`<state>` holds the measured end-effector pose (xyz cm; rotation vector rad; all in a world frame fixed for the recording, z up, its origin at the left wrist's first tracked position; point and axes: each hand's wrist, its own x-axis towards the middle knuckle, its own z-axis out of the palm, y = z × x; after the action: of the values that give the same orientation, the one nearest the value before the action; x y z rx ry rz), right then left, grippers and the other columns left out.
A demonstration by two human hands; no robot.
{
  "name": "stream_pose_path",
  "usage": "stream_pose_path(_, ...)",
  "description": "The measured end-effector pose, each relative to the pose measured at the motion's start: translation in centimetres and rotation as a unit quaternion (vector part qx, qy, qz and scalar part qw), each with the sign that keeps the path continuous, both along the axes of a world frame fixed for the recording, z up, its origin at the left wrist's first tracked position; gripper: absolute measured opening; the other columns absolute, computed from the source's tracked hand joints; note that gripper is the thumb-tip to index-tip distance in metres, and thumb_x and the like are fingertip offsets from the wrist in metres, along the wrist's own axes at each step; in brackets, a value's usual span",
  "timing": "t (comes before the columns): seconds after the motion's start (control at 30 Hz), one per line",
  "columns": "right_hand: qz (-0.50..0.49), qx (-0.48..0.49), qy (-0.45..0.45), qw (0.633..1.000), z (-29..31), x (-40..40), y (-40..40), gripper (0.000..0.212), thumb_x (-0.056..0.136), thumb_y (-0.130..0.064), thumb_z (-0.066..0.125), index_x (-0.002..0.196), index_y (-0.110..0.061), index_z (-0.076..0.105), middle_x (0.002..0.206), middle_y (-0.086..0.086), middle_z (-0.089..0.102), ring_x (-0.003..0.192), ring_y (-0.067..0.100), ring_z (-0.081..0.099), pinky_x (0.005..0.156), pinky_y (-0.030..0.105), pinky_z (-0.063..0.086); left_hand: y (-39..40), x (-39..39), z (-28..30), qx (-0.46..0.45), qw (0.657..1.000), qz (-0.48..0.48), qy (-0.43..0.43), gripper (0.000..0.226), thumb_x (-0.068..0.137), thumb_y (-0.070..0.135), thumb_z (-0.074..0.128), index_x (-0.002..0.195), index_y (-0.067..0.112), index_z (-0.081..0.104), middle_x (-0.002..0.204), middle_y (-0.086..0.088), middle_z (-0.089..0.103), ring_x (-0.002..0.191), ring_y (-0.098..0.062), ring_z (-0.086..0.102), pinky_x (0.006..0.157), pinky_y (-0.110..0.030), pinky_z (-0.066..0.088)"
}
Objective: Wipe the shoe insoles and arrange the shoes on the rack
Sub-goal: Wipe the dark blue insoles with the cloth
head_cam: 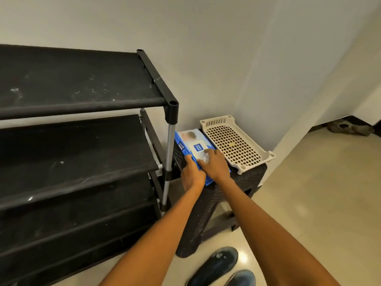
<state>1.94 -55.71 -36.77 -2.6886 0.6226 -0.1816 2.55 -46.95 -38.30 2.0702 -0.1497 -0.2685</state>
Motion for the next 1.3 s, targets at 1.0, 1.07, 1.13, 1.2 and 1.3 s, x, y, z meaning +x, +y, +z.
stream_pose_path(1.0, 0.131, -0.279, 0.048, 0.950, 1.1, -4.0, 1.3, 0.042, 0.097, -0.041, 0.037, 0.081, -0.010, 0.061, 0.084, 0.007, 0.063, 0.080, 0.024, 0.060, 0.056, 0.031, 0.034, 4.9, -1.6, -2.1, 0.153, 0.930, -0.279, -0.182, 0.067, 0.095, 0.023, 0.050, 0.148, 0.006, 0.014, 0.150, -0.011, 0.027, 0.134, -0.024, 0.035, 0.107, -0.038, 0.039)
stream_pose_path(1.07, 0.120, -0.255, 0.037, 0.959, 1.4, -4.0, 0.8, 0.038, 0.097, -0.037, 0.038, 0.073, -0.013, 0.056, 0.076, 0.006, 0.060, 0.074, 0.023, 0.060, 0.056, 0.030, 0.031, 5.1, -1.5, -2.2, 0.172, 0.920, -0.293, -0.195, 0.068, 0.095, 0.023, 0.050, 0.149, 0.005, 0.012, 0.150, -0.011, 0.025, 0.134, -0.024, 0.035, 0.108, -0.037, 0.037)
stream_pose_path(1.13, 0.106, -0.218, 0.025, 0.970, 1.5, -4.0, 0.4, 0.037, 0.096, -0.033, 0.040, 0.072, -0.012, 0.057, 0.073, 0.005, 0.060, 0.068, 0.022, 0.059, 0.055, 0.030, 0.033, 5.2, -1.6, -2.2, 0.190, 0.911, -0.300, -0.209, 0.069, 0.095, 0.022, 0.050, 0.149, 0.005, 0.011, 0.149, -0.009, 0.024, 0.132, -0.024, 0.035, 0.108, -0.036, 0.036)
stream_pose_path(1.2, 0.106, -0.158, 0.028, 0.981, 1.7, -3.9, -0.2, 0.037, 0.096, -0.032, 0.041, 0.082, -0.009, 0.066, 0.080, 0.008, 0.067, 0.071, 0.023, 0.061, 0.060, 0.034, 0.043, 5.2, -1.7, -2.1, 0.201, 0.907, -0.295, -0.223, 0.068, 0.096, 0.023, 0.050, 0.149, 0.005, 0.011, 0.147, -0.009, 0.026, 0.129, -0.023, 0.036, 0.107, -0.035, 0.037)
stream_pose_path(1.3, 0.075, -0.008, 0.001, 0.997, 3.1, -3.7, -1.8, 0.035, 0.099, -0.031, 0.041, 0.102, -0.008, 0.068, 0.098, 0.010, 0.069, 0.085, 0.025, 0.062, 0.077, 0.038, 0.048, 5.3, -1.6, -1.9, 0.214, 0.903, -0.281, -0.246, 0.066, 0.097, 0.026, 0.047, 0.149, 0.006, 0.012, 0.144, -0.008, 0.031, 0.126, -0.023, 0.038, 0.106, -0.034, 0.037)
